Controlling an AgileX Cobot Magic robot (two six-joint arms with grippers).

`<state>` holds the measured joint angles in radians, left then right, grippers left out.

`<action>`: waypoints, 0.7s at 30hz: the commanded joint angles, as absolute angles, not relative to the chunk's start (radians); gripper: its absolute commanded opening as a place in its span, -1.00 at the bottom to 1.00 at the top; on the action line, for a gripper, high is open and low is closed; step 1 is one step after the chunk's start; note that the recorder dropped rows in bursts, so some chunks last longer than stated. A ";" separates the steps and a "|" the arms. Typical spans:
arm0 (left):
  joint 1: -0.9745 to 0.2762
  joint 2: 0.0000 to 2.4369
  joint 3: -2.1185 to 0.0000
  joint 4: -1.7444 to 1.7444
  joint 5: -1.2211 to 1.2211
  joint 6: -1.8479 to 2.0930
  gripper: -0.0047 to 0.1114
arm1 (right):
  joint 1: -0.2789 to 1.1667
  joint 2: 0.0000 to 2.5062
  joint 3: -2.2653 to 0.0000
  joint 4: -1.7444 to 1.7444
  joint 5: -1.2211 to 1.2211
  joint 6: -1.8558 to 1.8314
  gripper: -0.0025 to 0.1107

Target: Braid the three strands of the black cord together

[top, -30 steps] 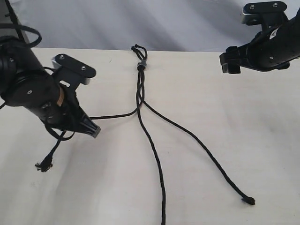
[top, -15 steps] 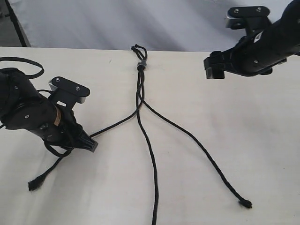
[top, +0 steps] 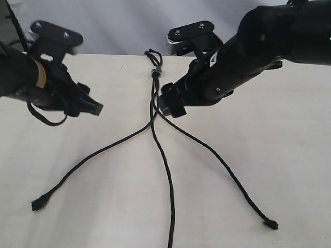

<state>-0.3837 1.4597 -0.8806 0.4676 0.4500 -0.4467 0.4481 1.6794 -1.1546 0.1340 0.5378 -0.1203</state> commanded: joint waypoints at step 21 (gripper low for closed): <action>-0.152 1.327 -0.886 0.496 0.468 -0.521 0.03 | 0.668 1.974 -1.162 0.079 0.654 -0.037 0.33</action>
